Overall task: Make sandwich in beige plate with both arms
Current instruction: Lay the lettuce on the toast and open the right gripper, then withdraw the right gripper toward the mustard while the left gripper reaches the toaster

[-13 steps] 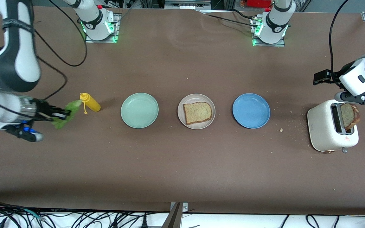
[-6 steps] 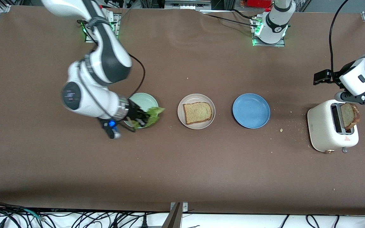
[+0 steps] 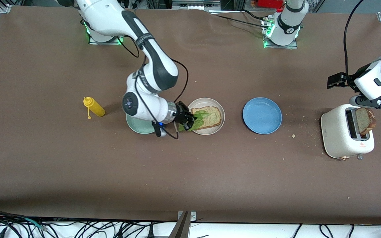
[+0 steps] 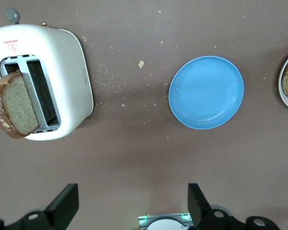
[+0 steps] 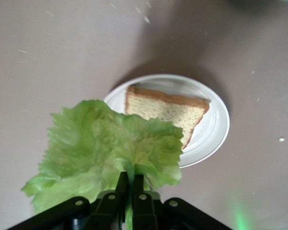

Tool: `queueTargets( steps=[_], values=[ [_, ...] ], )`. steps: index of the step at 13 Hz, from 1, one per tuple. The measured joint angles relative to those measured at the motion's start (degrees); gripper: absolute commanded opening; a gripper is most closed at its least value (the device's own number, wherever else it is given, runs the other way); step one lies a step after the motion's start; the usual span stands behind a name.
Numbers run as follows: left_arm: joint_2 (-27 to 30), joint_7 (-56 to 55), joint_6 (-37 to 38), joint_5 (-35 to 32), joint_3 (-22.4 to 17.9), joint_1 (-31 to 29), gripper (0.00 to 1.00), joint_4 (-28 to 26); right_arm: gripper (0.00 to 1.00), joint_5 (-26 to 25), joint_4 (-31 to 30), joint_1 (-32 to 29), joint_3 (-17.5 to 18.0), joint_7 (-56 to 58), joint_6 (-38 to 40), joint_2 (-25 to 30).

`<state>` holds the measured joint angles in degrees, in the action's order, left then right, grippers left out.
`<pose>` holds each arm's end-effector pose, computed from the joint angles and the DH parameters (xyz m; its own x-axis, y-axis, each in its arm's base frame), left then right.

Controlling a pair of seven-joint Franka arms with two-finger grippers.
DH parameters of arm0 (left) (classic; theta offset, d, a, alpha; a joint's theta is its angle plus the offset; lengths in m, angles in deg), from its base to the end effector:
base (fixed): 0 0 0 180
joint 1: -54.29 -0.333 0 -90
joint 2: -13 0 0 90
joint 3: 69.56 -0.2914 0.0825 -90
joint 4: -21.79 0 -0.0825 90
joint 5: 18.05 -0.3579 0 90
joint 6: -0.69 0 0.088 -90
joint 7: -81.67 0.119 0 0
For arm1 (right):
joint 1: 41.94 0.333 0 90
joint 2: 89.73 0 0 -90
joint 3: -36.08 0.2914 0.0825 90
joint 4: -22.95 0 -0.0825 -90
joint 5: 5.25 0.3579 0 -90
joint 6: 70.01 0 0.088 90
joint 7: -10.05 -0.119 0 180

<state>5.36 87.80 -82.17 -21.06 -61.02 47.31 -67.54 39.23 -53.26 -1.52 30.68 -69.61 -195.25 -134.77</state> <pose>0.5420 -0.0037 0.5132 0.9609 -0.1299 -0.2444 -0.1356 -0.9907 -0.0063 0.5585 0.4496 0.2637 0.3300 -0.7674 -0.5497 -0.9313 -0.3597 -0.0569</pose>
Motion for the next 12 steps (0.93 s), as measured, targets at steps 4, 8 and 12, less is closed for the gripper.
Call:
queueTargets(
  steps=[4, 8, 12],
  values=[
    [-0.3, 0.0, 0.0, 0.0, 0.6, 0.4, 1.00, 0.0, 0.00, 1.8, 0.0, 4.6, 0.3, -5.4, -7.4, -3.5],
    [-1.0, 0.0, -0.1, 0.0, 0.7, 0.6, 1.00, 0.0, 0.00, 2.1, -0.2, 6.3, 0.3, -6.7, -7.5, -3.9],
    [-1.1, 0.0, -0.1, 0.0, 0.6, 0.5, 1.00, 0.0, 0.00, 0.0, -1.2, 6.3, 0.1, -6.7, -5.9, -4.4]
  ],
)
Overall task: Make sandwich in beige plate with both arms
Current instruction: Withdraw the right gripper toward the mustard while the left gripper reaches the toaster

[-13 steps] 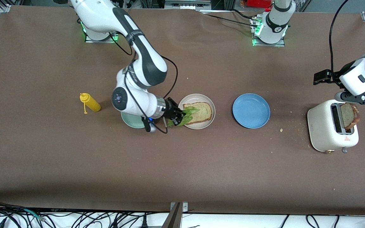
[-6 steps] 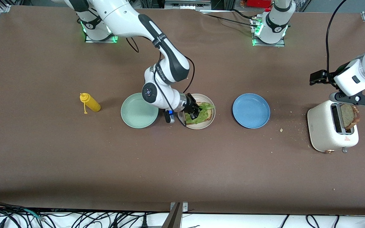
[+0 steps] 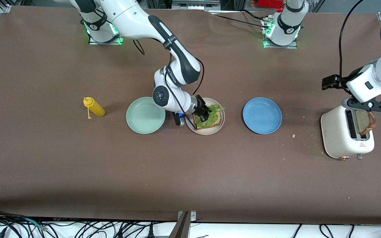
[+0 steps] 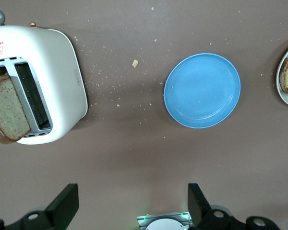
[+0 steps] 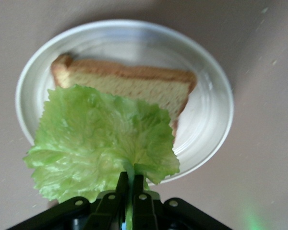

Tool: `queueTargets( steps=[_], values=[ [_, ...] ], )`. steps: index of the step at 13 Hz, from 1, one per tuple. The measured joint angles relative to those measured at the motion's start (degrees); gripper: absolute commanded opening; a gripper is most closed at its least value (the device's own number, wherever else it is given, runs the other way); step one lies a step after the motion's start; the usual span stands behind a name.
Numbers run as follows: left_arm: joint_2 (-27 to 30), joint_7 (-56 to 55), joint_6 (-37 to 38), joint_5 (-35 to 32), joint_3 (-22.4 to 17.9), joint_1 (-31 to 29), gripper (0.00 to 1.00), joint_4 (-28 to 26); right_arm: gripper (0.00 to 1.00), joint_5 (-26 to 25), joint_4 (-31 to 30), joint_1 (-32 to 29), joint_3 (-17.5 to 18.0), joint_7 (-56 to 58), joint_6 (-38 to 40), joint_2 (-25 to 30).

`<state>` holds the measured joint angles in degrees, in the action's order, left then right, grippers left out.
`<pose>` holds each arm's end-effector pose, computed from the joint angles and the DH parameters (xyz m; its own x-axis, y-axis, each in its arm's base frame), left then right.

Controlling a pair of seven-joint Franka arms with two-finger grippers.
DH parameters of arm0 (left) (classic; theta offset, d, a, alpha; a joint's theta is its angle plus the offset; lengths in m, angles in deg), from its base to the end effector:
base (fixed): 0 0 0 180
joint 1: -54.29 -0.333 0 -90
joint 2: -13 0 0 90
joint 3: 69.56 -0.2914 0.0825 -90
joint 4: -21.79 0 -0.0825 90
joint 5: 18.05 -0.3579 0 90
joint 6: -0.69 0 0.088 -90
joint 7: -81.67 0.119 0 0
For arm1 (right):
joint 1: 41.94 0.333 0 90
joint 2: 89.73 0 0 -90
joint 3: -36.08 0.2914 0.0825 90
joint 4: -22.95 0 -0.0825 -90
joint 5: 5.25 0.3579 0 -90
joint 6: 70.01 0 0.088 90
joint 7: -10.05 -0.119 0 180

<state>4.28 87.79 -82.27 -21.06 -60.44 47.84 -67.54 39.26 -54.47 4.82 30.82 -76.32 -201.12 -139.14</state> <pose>0.5453 -0.0136 0.5033 0.9540 -0.1492 -0.2599 -0.1546 -0.9880 -0.0003 0.5095 0.4993 0.2069 0.2707 -0.8148 -0.5126 -0.9471 -0.3208 0.0098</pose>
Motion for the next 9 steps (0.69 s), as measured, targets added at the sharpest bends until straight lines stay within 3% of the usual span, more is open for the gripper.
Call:
queueTargets(
  steps=[3, 4, 5, 7, 9],
  values=[
    [-0.2, 0.0, 0.0, 0.0, -0.1, -0.4, 1.00, 0.0, 0.00, -0.9, 0.0, 0.0, -0.2, 0.0, 1.5, 0.0],
    [-0.3, 0.0, 0.0, 0.0, 0.0, -0.4, 1.00, 0.0, 0.28, -0.9, -0.1, 0.0, -0.2, 0.0, 1.5, 0.0],
    [-0.3, 0.0, 0.0, 0.0, 0.0, -0.4, 1.00, 0.0, 0.71, -0.9, -0.1, 0.0, -0.2, 0.0, 1.5, 0.0],
    [-0.3, 0.0, 0.0, 0.0, 0.0, -0.3, 1.00, 0.0, 0.96, -1.4, -0.1, 0.0, -0.3, 0.0, 1.5, 0.0],
    [-0.3, 0.0, 0.0, 0.0, 0.0, -0.3, 1.00, 0.0, 0.99, -2.0, -0.1, -0.1, -0.5, -0.1, 1.5, 0.0]
  ],
)
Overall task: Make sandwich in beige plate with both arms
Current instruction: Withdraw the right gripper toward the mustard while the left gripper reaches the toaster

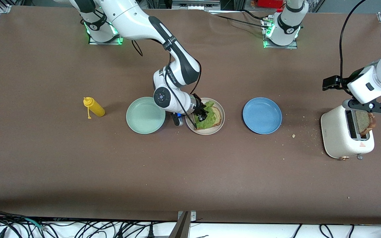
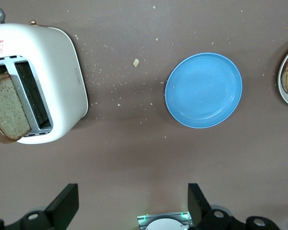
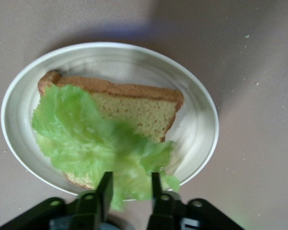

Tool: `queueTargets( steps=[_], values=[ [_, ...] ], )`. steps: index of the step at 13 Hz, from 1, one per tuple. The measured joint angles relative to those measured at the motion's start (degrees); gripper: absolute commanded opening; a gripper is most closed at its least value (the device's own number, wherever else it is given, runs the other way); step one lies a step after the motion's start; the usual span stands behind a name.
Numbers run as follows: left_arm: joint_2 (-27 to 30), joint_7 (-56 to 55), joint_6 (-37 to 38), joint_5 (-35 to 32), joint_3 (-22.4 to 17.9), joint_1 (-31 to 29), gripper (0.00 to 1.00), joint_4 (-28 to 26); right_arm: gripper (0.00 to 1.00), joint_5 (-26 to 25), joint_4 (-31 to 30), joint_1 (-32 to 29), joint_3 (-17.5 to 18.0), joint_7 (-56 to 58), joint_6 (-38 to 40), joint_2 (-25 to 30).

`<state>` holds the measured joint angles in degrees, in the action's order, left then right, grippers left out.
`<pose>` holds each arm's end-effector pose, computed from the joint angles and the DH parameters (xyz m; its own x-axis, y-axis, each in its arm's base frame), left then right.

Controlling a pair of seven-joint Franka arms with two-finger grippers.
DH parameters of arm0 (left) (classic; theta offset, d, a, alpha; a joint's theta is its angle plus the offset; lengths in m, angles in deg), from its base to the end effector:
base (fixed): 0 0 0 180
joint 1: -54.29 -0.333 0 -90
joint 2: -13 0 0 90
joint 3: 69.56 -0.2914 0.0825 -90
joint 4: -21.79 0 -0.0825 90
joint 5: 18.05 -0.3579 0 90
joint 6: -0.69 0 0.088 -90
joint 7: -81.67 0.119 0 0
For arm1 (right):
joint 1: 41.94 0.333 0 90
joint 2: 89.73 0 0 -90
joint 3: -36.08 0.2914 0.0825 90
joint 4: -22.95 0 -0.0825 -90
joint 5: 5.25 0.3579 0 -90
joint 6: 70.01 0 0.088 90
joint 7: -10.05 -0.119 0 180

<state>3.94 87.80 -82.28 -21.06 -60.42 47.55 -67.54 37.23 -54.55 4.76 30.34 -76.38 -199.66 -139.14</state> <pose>0.5464 -0.0109 0.5001 0.9532 -0.1451 -0.2653 -0.1501 -0.9887 0.0014 0.5101 0.4944 0.2041 0.2923 -0.8238 -0.4856 -0.9383 -0.3451 0.0207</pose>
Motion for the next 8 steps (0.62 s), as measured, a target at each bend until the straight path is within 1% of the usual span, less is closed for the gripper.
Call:
queueTargets(
  steps=[2, 4, 5, 8],
  values=[
    [0.0, 0.0, 0.0, 0.0, 0.0, 0.0, 1.00, 0.0, 0.99, -0.1, 0.4, 0.0, -1.3, 0.0, 0.0, 0.2],
    [0.0, 0.0, 0.0, 0.0, 0.0, 0.0, 1.00, 0.0, 0.99, -0.3, 1.5, 0.0, -4.0, 0.0, 0.9, 1.2],
    [0.0, 0.0, 0.0, 0.0, -0.1, -0.1, 1.00, 0.0, 0.99, -0.9, 2.3, 0.0, -6.2, 0.1, 3.1, 2.0],
    [-0.2, 0.0, -0.1, 0.0, -0.6, -2.0, 1.00, 0.1, 0.99, -4.9, 5.8, -0.2, -12.8, 3.4, 15.7, 6.2]
  ],
)
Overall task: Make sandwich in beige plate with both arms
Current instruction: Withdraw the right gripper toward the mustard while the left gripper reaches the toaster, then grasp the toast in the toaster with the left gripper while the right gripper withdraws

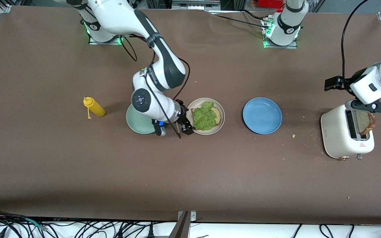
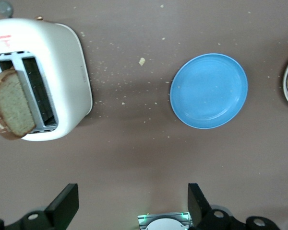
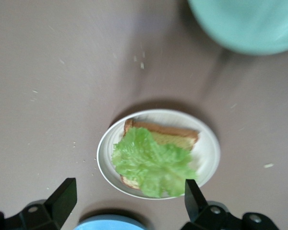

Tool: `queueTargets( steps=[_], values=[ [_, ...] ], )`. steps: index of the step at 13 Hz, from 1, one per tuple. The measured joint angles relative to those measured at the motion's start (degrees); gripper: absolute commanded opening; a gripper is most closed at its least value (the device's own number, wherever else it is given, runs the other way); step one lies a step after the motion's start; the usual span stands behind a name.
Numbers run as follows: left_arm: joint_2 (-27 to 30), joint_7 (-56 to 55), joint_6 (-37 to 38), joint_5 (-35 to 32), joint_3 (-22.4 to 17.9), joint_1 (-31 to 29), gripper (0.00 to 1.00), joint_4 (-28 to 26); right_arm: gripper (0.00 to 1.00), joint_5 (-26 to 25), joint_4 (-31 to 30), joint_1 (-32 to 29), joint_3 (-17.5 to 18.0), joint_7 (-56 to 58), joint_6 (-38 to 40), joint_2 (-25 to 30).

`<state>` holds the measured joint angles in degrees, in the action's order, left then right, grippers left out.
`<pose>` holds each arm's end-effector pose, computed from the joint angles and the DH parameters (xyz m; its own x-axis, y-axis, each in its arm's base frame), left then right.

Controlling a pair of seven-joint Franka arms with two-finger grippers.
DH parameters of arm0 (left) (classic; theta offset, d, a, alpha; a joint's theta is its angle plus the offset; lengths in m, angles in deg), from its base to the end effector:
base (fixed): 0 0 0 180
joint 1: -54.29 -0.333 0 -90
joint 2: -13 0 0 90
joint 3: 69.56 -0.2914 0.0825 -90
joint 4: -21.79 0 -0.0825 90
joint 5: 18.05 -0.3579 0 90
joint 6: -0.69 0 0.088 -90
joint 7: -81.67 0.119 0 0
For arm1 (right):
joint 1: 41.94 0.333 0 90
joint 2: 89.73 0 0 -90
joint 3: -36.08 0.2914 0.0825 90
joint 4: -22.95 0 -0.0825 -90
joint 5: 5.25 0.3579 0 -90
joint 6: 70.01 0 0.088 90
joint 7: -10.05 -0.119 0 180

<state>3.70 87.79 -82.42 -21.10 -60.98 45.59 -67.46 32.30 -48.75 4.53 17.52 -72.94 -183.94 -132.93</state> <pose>0.5475 0.0130 0.4984 0.9585 -0.1027 -0.2660 -0.1066 -0.9943 -0.0002 0.5763 0.4199 0.3158 0.3947 -0.8402 -0.3719 -0.9102 -0.4127 -0.0337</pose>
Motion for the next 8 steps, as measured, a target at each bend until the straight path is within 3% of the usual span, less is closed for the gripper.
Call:
queueTargets(
  steps=[3, 6, 8],
  values=[
    [-1.1, 2.6, -0.3, -2.5, -0.5, -4.7, 1.00, 1.7, 0.99, -1.6, 0.9, 0.0, -7.9, 12.1, 12.5, 5.5],
    [-4.1, 5.7, -6.6, -4.8, -0.8, -8.2, 0.99, 1.9, 0.99, -1.9, 0.9, -0.2, -20.1, 32.1, 25.7, 8.1],
    [-7.2, 7.0, -10.8, -5.2, -0.8, -10.3, 0.99, 1.8, 0.99, -2.0, 0.8, -0.5, -27.4, 45.7, 29.4, 8.3]
  ],
)
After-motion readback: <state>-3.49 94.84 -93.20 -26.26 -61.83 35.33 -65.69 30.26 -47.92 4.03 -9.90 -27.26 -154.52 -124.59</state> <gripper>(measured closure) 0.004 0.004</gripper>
